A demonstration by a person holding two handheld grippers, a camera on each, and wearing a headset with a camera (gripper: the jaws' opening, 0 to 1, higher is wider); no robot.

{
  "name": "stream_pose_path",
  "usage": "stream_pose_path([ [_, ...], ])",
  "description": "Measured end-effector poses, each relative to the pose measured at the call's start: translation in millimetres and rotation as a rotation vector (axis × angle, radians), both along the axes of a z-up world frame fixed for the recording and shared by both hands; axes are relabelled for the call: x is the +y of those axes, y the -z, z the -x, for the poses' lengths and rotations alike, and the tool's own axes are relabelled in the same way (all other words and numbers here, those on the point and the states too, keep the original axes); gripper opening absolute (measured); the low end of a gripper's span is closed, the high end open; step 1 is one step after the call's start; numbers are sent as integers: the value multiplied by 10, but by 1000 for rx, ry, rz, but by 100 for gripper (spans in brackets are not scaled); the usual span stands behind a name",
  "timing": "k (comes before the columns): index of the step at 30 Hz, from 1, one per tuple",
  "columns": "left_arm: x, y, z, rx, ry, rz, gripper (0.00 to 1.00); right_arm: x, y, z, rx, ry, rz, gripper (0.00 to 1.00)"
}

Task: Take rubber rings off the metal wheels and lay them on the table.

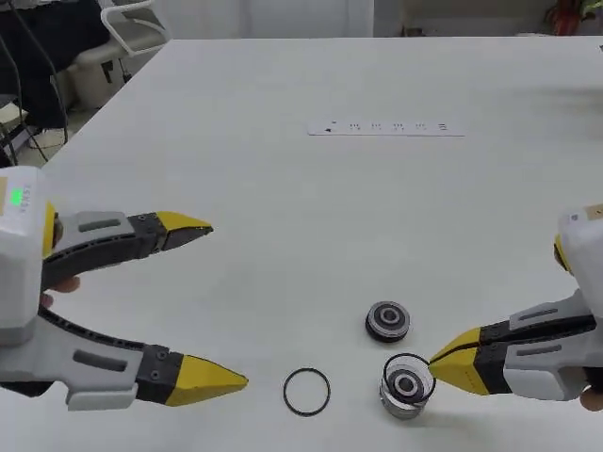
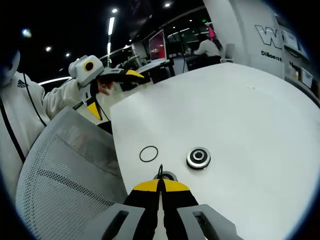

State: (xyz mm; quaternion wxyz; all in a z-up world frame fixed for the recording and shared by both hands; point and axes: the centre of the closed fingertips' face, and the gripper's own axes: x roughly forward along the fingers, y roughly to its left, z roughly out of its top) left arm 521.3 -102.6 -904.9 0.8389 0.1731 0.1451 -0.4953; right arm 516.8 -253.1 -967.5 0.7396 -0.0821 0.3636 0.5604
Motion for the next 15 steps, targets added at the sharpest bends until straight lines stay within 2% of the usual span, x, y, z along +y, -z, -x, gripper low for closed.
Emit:
stream_pose_path([
  [4, 64, 80, 82, 8, -20, -13, 85, 8, -43, -18, -9, -1, -3, 0],
  [7, 100, 145, 149, 32, -43, 1, 87, 11, -68, -29, -16, -3, -1, 0],
  [10, 132, 188, 190, 35, -63, 7, 87, 31, -120, -31, -21, -13, -1, 0],
  [15, 154, 260, 276, 58, -78, 10, 88, 84, -206, -44, -37, -32, -5, 0],
])
